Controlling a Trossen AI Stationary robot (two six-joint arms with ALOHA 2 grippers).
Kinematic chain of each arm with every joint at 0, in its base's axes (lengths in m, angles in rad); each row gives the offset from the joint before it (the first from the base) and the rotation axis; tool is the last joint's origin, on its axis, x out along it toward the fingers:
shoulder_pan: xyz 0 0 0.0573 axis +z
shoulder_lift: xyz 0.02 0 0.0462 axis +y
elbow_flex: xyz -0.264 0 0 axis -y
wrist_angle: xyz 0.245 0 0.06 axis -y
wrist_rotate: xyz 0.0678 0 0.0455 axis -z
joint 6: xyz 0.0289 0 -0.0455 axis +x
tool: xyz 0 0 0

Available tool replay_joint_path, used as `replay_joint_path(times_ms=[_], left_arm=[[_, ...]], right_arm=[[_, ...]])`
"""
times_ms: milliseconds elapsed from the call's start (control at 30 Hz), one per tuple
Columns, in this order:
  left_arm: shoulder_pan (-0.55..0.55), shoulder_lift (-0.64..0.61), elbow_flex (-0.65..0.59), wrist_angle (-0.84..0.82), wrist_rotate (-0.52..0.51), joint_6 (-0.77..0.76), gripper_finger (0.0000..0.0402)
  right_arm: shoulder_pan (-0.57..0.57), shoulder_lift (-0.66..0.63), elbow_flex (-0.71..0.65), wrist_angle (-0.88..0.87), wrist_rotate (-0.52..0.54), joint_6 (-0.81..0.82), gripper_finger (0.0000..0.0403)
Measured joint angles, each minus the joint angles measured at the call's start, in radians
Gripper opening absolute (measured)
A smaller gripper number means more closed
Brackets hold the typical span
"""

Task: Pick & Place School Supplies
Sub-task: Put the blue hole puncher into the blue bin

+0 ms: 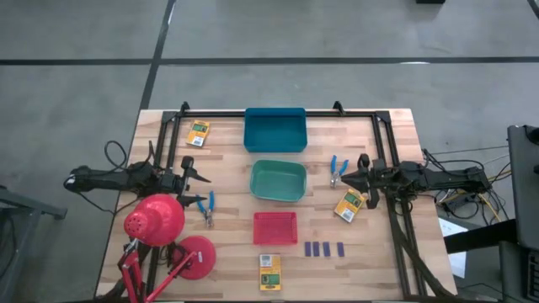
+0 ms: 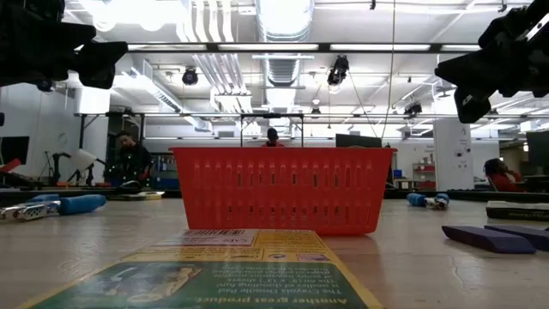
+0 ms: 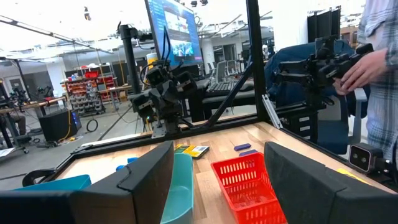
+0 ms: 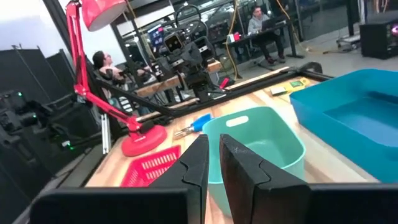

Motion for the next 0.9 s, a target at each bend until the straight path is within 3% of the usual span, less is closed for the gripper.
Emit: replay_joint_path(times_ms=[233,400,533,700,900], left_arm=[[0.000,0.000,0.000,0.000,0.000,0.000,0.0256],[0.000,0.000,0.000,0.000,0.000,0.000,0.0256],[0.000,0.000,0.000,0.000,0.000,0.000,0.0256],[0.000,0.000,0.000,0.000,0.000,0.000,0.0256],[0.000,0.000,0.000,0.000,0.000,0.000,0.0256]], right_arm=[[0.000,0.038,0.119,-0.131,0.190,-0.037,0.0038],[0.000,0.199,0.315,-0.364,0.274,0.046,0.0038],[-0.009,0.396,0.490,-0.542,0.310,0.342,0.0038],[-0.033,0.641,0.729,-0.888,0.305,0.780,0.0038],[-0.049,0.839,0.913,-1.152,0.306,1.073,0.0038]])
